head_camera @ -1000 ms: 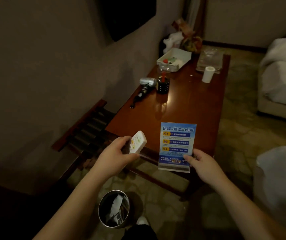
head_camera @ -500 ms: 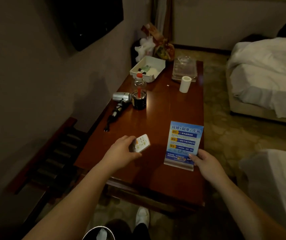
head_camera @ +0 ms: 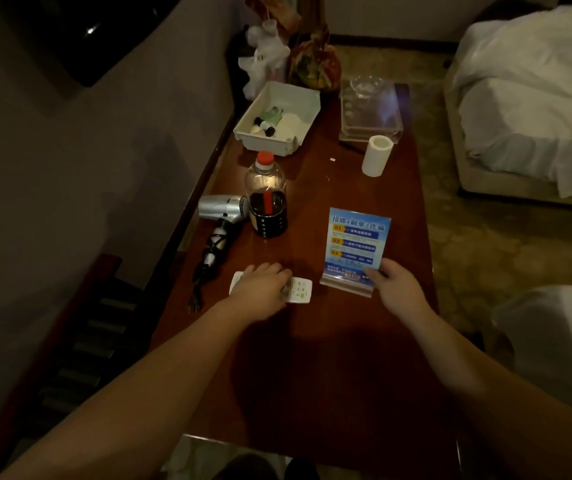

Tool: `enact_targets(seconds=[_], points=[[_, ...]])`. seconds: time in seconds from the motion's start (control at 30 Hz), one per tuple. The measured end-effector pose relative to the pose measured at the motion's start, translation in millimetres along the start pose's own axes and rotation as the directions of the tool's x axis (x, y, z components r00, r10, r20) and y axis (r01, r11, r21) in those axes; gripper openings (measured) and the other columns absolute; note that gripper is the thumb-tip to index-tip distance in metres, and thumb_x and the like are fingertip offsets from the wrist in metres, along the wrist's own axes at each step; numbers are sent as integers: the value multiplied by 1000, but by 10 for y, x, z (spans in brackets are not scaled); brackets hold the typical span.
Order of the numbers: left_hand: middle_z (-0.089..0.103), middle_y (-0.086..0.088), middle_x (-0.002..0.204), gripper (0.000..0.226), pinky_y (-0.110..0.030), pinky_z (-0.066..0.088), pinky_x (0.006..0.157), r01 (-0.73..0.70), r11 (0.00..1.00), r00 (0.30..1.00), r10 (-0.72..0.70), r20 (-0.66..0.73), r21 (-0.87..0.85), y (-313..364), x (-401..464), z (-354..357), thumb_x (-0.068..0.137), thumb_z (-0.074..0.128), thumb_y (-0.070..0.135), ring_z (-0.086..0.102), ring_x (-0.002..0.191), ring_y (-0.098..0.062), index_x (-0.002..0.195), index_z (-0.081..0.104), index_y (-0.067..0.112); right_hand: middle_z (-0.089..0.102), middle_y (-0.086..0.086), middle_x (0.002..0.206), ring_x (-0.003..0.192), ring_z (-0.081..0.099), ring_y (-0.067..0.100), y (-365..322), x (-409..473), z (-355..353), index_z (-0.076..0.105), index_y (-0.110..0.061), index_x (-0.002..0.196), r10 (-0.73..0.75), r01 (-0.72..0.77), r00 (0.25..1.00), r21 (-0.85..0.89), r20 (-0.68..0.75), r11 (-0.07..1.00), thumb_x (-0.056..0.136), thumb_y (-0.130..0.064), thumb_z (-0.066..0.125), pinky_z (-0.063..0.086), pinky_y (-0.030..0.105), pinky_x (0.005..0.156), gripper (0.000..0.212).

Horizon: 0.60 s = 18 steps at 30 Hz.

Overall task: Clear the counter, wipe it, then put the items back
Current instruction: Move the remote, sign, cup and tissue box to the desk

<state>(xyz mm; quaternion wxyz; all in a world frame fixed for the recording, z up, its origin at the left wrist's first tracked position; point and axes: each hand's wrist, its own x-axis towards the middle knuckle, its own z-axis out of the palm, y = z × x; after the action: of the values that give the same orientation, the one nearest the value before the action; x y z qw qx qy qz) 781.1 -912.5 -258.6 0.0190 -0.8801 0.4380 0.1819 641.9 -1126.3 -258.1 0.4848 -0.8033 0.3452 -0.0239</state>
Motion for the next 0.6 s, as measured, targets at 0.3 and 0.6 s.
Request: enact_targets(seconds=[0.3,0.6], points=[[42,-4,141,58,-39,28,102,41,998,999,-41,11,37,-322,536,211,90,57,30,39,128,-24,143,36,19,66,5,111,97,59,19,-93,868,314,62,-15,117,-10,10,1000,-89,-1,996,97,-26,51,43,32,80,26],[40,-4,141,58,-39,25,102,79,996,996,-80,33,29,-519,950,273,90,58,34,34,130,-24,142,35,20,65,1,113,98,58,14,-182,1468,574,61,-17,118,-43,44,999,-80,9,996,97,-28,51,45,30,82,26]])
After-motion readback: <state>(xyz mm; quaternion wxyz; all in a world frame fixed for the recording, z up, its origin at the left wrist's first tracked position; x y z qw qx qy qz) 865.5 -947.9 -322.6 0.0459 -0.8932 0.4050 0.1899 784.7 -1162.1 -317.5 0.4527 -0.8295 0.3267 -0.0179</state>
